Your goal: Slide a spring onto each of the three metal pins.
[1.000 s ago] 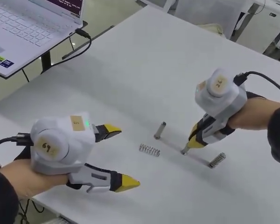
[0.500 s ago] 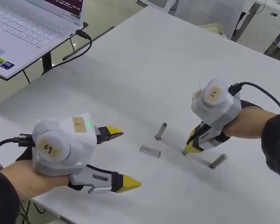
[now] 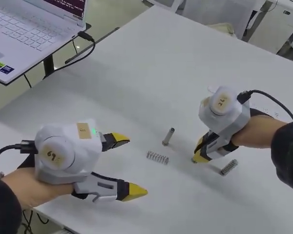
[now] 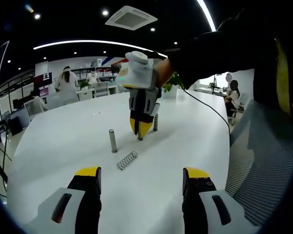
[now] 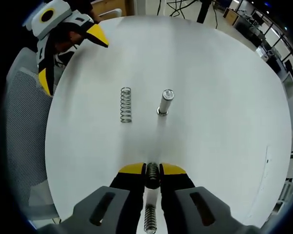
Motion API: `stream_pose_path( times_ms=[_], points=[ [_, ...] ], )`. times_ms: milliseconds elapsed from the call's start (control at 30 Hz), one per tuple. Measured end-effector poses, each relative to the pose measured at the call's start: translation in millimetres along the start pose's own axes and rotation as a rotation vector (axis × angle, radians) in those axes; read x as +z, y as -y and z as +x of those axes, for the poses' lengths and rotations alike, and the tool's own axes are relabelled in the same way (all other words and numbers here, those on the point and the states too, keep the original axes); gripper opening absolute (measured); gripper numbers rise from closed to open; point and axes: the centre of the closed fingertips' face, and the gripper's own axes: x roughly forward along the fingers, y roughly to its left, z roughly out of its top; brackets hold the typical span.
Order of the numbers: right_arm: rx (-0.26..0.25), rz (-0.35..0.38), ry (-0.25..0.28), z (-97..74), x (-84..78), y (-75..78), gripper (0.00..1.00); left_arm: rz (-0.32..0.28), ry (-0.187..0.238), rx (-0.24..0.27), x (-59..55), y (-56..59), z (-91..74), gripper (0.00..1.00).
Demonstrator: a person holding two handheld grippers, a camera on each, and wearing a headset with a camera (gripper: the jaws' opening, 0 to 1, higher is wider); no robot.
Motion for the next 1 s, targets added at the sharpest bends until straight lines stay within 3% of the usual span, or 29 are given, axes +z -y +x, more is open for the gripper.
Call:
stream_pose_path(
  times_ms=[600, 1000],
  points=[
    [-0.032, 0.015, 0.065, -14.5, 4.4, 0.3, 0.24, 0.015, -0.012, -0.017, 1.5, -1.9, 6.5, 0.61],
    [-0.017, -0.042, 0.114, -24.7, 37.3, -13.8, 0.23, 0.016, -0.014, -0.019, 2.0, -0.9, 5.4, 0.61]
  ],
)
